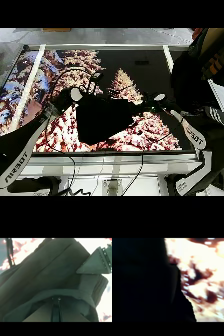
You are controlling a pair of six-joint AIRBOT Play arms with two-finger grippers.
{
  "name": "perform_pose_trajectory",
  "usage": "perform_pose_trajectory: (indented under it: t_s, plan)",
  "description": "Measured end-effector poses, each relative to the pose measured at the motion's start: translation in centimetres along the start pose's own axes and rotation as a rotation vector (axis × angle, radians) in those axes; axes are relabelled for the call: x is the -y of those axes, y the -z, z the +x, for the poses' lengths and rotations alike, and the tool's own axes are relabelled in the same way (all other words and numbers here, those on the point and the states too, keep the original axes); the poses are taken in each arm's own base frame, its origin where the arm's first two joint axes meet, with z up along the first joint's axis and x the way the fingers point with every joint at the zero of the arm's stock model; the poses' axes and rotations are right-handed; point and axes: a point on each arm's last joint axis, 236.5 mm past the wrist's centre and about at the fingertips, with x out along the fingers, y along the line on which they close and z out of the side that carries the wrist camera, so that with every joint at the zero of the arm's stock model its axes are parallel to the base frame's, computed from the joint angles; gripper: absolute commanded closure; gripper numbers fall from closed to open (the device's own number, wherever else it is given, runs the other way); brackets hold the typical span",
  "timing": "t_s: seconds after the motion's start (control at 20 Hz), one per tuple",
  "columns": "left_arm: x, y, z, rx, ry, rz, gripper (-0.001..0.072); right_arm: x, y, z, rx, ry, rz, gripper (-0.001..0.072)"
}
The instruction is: Fold the clothes and pants, and hang the long-sleeved shirts on hangers.
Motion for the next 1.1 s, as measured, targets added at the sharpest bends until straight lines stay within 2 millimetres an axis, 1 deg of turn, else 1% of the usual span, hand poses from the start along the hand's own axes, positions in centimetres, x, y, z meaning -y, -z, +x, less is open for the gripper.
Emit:
perform_pose_trajectory:
  t_s: [0.1,0.15,0.25,0.35,0.4,0.5,0.6,0.7,0.75,0.8,0.85,0.95,1.05,1.1]
  plan:
    - [-0.3,0.2,0.1,-0.010,-0.012,0.012,0.0699,-0.7,0.1,0.8,0.010,-0.001,-0.016,0.0699]
    - [-0.6,0.3,0.0,-0.012,-0.024,0.025,0.0699,-1.1,-0.1,0.9,0.019,-0.003,-0.027,0.0699]
    - [-1.3,0.2,-0.6,-0.012,-0.064,0.070,0.0699,-2.3,-0.5,0.6,0.029,-0.021,-0.050,0.0700]
    - [-2.0,-0.2,-1.8,-0.005,-0.109,0.123,0.0699,-3.6,-0.1,-0.2,-0.002,-0.054,-0.091,0.0700]
    - [-2.2,-0.6,-2.5,0.006,-0.128,0.144,0.0699,-4.2,0.5,-0.7,-0.032,-0.074,-0.113,0.0700]
    - [-2.3,-1.7,-4.5,0.046,-0.160,0.166,0.0699,-4.7,1.9,-1.2,-0.084,-0.099,-0.144,0.0700]
    - [-2.2,-3.4,-6.9,0.115,-0.187,0.186,0.0699,-5.0,3.9,-1.3,-0.140,-0.122,-0.174,0.0700]
    - [-2.0,-4.8,-9.4,0.180,-0.211,0.200,0.0699,-5.8,5.9,-1.2,-0.182,-0.162,-0.211,0.0699]
    - [-2.0,-5.4,-10.6,0.209,-0.223,0.207,0.0699,-6.5,6.5,-1.3,-0.184,-0.186,-0.234,0.0699]
    - [-1.9,-5.9,-11.7,0.233,-0.231,0.209,0.0699,-7.2,6.7,-1.6,-0.175,-0.209,-0.252,0.0699]
    - [-1.9,-6.2,-12.6,0.254,-0.238,0.212,0.0699,-8.2,6.4,-2.1,-0.147,-0.234,-0.267,0.0699]
    - [-1.6,-6.9,-14.5,0.297,-0.251,0.217,0.0699,-9.6,4.7,-4.0,-0.054,-0.258,-0.292,0.0699]
    - [-1.0,-7.6,-16.6,0.344,-0.258,0.226,0.0699,-10.6,1.9,-7.3,0.078,-0.265,-0.307,0.0699]
    - [-0.6,-7.9,-17.8,0.369,-0.262,0.232,0.0699,-10.9,0.7,-9.6,0.144,-0.267,-0.315,0.0699]
